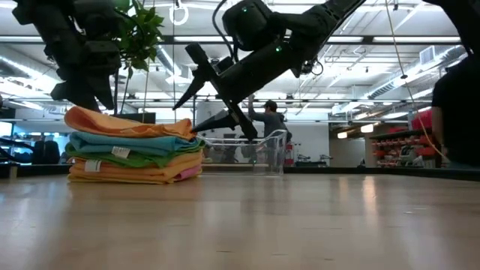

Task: Fold microfiber towels
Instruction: Put the stacked microfiber cloths into the transparent bin

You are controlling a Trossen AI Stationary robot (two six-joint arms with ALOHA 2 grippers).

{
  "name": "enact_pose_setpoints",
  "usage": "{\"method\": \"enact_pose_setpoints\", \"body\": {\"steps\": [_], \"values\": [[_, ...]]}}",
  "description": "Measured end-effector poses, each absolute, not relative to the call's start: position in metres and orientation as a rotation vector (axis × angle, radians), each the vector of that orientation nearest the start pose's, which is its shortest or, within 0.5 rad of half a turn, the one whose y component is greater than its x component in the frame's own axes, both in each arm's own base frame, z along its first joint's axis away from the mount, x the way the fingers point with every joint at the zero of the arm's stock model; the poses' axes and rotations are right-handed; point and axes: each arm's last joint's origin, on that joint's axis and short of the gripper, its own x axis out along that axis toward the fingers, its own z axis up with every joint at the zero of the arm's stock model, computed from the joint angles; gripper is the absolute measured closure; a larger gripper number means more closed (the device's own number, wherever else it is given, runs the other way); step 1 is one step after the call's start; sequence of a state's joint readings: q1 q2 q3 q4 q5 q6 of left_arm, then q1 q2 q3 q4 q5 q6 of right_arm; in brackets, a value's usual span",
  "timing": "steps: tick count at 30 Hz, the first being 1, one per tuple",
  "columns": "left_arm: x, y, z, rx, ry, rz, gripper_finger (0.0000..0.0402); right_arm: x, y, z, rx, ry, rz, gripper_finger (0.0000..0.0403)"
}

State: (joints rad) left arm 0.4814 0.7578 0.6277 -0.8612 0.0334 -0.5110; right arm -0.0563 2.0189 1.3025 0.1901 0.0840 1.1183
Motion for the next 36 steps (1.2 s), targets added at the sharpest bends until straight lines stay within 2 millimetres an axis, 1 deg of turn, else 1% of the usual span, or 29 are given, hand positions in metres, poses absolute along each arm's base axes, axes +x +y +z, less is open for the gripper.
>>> {"method": "enact_pose_setpoints", "body": {"steps": [9, 12, 15, 27, 36], "values": [[0.119, 0.062, 0.232, -0.702, 0.821, 0.663, 0.017, 0.444, -0.034, 0.17, 1.095, 0.356, -0.453, 0.0168], [0.118, 0.065, 0.225, -0.719, 0.821, 0.684, 0.017, 0.445, -0.036, 0.166, 1.099, 0.354, -0.459, 0.0168], [0.117, 0.066, 0.223, -0.726, 0.818, 0.697, 0.017, 0.446, -0.036, 0.167, 1.079, 0.335, -0.469, 0.0168], [0.118, 0.07, 0.224, -0.725, 0.787, 0.697, 0.017, 0.445, -0.053, 0.168, 1.089, 0.3, -0.496, 0.0168], [0.118, 0.07, 0.224, -0.712, 0.792, 0.691, 0.017, 0.448, -0.053, 0.157, 1.087, 0.294, -0.505, 0.0168]]}}
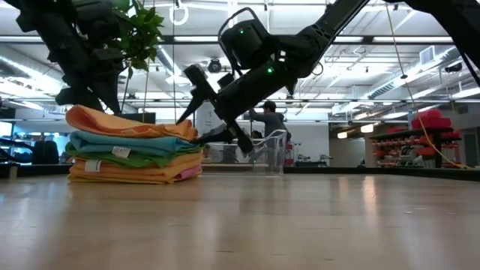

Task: Fold microfiber towels
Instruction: Put the stacked microfiber cloths into the transparent bin

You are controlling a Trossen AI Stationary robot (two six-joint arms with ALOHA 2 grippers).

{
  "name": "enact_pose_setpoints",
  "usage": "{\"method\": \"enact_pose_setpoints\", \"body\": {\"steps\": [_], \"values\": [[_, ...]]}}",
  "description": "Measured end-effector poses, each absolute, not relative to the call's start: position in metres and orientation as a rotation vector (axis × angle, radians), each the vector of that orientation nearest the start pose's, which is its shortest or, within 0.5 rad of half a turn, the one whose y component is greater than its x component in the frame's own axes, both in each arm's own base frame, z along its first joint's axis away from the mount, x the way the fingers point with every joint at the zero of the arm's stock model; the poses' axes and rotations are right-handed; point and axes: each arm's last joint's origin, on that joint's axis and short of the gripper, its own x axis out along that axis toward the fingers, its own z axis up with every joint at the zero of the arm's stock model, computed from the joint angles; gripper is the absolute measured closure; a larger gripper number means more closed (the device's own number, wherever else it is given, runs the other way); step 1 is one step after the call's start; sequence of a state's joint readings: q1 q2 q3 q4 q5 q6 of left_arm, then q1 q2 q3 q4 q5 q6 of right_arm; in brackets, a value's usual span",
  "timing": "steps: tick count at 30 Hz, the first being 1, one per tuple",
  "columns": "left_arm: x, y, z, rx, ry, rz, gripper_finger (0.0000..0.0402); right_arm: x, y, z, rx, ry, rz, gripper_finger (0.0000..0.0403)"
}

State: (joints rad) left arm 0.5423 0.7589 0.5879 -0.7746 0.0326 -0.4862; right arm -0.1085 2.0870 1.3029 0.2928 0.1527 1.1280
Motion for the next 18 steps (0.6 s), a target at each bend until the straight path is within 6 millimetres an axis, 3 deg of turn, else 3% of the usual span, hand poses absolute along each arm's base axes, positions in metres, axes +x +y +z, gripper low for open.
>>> {"method": "enact_pose_setpoints", "body": {"steps": [7, 10, 18], "values": [[0.118, 0.07, 0.224, -0.712, 0.793, 0.691, 0.017, 0.457, -0.054, 0.149, 1.082, 0.305, -0.495, 0.0171], [0.118, 0.07, 0.224, -0.712, 0.799, 0.692, 0.017, 0.468, -0.055, 0.155, 1.052, 0.29, -0.465, 0.018], [0.116, 0.069, 0.222, -0.717, 0.825, 0.696, 0.017, 0.476, -0.056, 0.168, 0.981, 0.38, -0.49, 0.024]]}}
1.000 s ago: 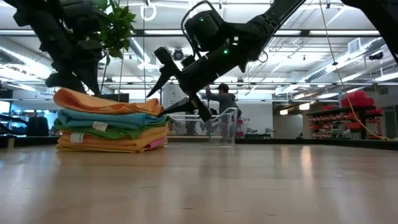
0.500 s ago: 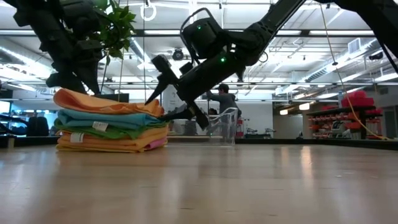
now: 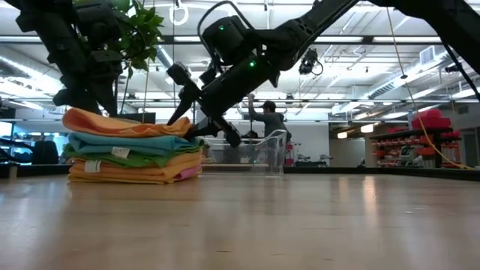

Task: Fold microfiber towels
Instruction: Put the stacked microfiber cloths into the transparent bin

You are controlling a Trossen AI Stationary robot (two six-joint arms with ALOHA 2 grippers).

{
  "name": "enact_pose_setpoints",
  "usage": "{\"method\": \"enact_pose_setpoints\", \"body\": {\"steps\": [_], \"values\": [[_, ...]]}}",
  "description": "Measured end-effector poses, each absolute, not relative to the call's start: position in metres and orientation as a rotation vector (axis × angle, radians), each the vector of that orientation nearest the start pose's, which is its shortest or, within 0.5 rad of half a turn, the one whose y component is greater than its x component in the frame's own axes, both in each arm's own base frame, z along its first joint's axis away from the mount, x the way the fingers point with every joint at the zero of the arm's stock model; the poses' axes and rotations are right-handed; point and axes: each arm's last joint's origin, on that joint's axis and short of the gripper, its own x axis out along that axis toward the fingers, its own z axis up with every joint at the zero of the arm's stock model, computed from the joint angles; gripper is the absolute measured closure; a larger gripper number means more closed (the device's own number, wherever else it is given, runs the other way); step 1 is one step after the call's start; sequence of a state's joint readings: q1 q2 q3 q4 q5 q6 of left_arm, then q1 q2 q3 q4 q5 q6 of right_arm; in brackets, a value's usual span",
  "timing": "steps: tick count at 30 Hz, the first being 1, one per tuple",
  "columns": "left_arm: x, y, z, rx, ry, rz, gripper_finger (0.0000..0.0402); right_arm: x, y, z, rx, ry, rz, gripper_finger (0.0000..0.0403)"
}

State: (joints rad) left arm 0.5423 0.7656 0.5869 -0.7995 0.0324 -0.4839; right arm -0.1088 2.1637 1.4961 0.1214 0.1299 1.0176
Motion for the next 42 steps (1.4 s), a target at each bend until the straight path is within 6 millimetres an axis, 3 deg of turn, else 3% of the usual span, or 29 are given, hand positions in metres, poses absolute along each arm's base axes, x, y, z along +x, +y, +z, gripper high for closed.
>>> {"method": "enact_pose_setpoints", "body": {"steps": [11, 26, 32, 42], "values": [[0.116, 0.069, 0.222, -0.721, 0.827, 0.691, 0.017, 0.475, -0.049, 0.17, 0.974, 0.42, -0.473, 0.039], [0.117, 0.069, 0.222, -0.712, 0.828, 0.683, 0.017, 0.465, -0.054, 0.182, 0.951, 0.496, -0.481, 0.0392], [0.117, 0.069, 0.222, -0.713, 0.827, 0.683, 0.017, 0.466, -0.054, 0.184, 0.941, 0.483, -0.466, 0.0362], [0.114, 0.067, 0.22, -0.819, 0.833, 0.73, 0.0155, 0.463, -0.055, 0.199, 0.957, 0.505, -0.424, 0.0212]]}}
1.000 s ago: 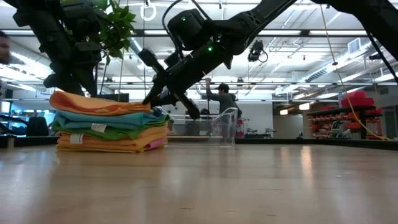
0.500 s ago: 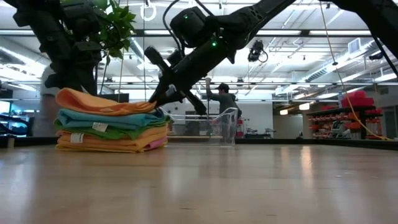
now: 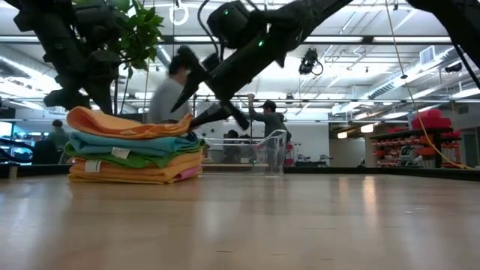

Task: Fold microfiber towels
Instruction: Put the stacked microfiber cloths into the transparent bin

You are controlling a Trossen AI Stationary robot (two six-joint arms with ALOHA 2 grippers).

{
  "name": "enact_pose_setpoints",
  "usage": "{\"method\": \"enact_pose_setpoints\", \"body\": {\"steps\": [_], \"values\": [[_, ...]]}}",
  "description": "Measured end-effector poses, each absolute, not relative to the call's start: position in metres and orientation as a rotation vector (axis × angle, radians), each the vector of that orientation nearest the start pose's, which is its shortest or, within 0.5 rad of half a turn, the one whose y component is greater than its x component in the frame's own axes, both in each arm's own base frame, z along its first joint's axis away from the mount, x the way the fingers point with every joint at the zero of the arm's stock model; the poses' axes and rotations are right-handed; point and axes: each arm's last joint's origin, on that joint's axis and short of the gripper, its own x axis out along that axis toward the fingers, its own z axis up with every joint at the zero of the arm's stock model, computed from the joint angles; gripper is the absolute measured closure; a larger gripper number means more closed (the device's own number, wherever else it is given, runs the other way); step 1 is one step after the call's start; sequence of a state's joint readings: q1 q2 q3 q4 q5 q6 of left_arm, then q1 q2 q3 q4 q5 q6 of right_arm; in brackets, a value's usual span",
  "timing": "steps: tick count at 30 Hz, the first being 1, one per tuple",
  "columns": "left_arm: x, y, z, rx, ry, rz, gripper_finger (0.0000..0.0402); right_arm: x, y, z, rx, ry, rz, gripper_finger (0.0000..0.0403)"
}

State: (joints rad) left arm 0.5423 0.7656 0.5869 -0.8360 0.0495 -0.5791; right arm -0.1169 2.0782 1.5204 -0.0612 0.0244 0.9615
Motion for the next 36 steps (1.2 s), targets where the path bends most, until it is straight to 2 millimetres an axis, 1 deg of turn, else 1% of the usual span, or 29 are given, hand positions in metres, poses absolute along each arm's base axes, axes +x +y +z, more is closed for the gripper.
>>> {"method": "enact_pose_setpoints", "body": {"steps": [3, 6, 8, 10, 12, 15, 21, 24, 26, 28, 29, 33, 36], "values": [[0.112, 0.066, 0.219, -0.841, 0.854, 0.744, 0.0139, 0.454, -0.054, 0.217, 0.933, 0.528, -0.428, 0.0174], [0.112, 0.066, 0.218, -0.842, 0.855, 0.743, 0.0122, 0.443, -0.047, 0.232, 0.894, 0.55, -0.481, 0.0149], [0.113, 0.066, 0.219, -0.844, 0.843, 0.741, 0.0111, 0.438, -0.036, 0.238, 0.888, 0.547, -0.53, 0.0141], [0.116, 0.068, 0.219, -0.854, 0.803, 0.736, 0.0101, 0.437, -0.027, 0.238, 0.919, 0.532, -0.558, 0.0135], [0.117, 0.068, 0.214, -0.872, 0.787, 0.726, 0.0091, 0.439, -0.021, 0.23, 0.957, 0.536, -0.569, 0.013], [0.122, 0.066, 0.206, -0.902, 0.74, 0.678, 0.0078, 0.446, -0.018, 0.215, 1.0, 0.534, -0.586, 0.0119], [0.128, 0.06, 0.183, -0.933, 0.701, 0.654, 0.0057, 0.452, -0.016, 0.2, 1.053, 0.519, -0.632, 0.0094], [0.124, 0.058, 0.166, -0.949, 0.715, 0.686, 0.0056, 0.453, -0.018, 0.189, 1.063, 0.536, -0.657, 0.0088], [0.123, 0.058, 0.158, -0.966, 0.701, 0.692, 0.0056, 0.453, -0.02, 0.187, 1.07, 0.538, -0.666, 0.0086], [0.122, 0.056, 0.148, -0.982, 0.694, 0.694, 0.0056, 0.458, -0.02, 0.18, 1.075, 0.529, -0.659, 0.0086], [0.122, 0.055, 0.145, -0.992, 0.688, 0.694, 0.0056, 0.458, -0.02, 0.176, 1.078, 0.552, -0.661, 0.0086], [0.121, 0.052, 0.135, -1.016, 0.685, 0.69, 0.0056, 0.462, -0.021, 0.155, 1.114, 0.601, -0.65, 0.0086], [0.124, 0.05, 0.133, -1.01, 0.696, 0.69, 0.0056, 0.466, -0.022, 0.141, 1.133, 0.615, -0.628, 0.0086]]}}
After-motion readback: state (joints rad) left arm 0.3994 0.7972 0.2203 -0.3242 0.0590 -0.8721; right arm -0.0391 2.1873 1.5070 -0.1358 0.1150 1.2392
